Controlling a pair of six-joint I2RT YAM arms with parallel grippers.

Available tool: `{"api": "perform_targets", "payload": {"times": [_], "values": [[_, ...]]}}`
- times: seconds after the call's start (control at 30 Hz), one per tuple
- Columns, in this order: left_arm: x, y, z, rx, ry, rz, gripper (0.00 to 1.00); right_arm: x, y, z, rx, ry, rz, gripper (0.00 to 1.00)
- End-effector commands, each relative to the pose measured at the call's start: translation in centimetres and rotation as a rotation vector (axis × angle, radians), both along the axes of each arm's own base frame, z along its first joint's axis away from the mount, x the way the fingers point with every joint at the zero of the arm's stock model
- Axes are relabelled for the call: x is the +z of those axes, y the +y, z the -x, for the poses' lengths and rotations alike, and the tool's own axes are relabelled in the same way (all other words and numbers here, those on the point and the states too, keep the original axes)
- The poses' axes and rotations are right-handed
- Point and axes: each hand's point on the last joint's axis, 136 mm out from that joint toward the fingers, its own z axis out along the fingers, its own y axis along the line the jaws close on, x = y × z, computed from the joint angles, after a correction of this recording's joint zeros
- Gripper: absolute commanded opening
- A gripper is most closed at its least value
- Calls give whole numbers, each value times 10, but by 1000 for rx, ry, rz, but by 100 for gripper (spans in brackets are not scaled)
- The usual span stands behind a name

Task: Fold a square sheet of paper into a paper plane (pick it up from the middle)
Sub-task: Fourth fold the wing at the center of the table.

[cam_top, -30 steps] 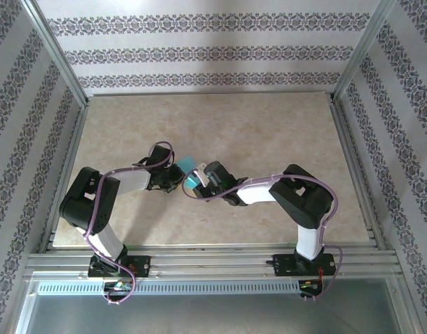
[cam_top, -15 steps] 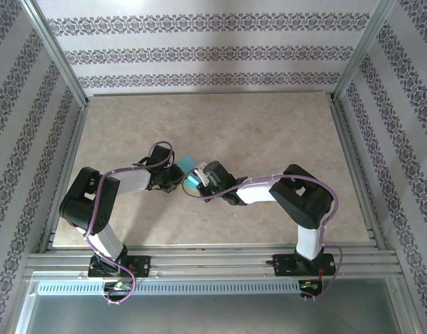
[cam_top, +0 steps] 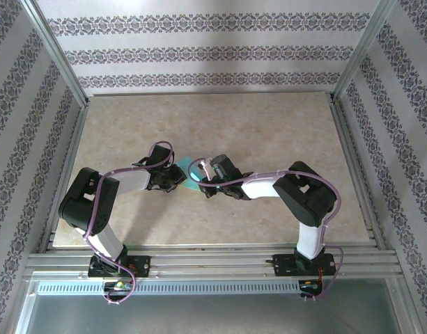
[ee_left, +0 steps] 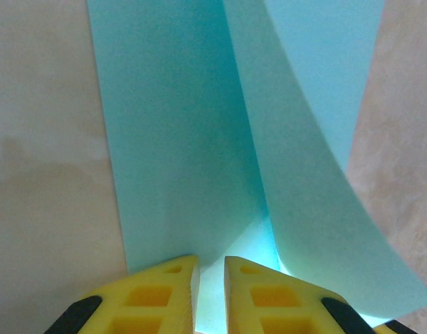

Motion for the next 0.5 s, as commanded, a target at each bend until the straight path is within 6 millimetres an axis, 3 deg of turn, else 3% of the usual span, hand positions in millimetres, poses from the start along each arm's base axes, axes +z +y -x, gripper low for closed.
{"api": "perform_targets", "payload": {"times": [0.0,0.23,0.47], "values": [[-1,2,11,-24,17,-37,20,-7,2,6,-5,79,-42,12],[20,-1,3,-40,-53,-22,21,-17,-4,5,-59,196,-86,11],[36,-16,-4,-95,-153,59,24,-9,-4,0,-87,277,-167,10]]}}
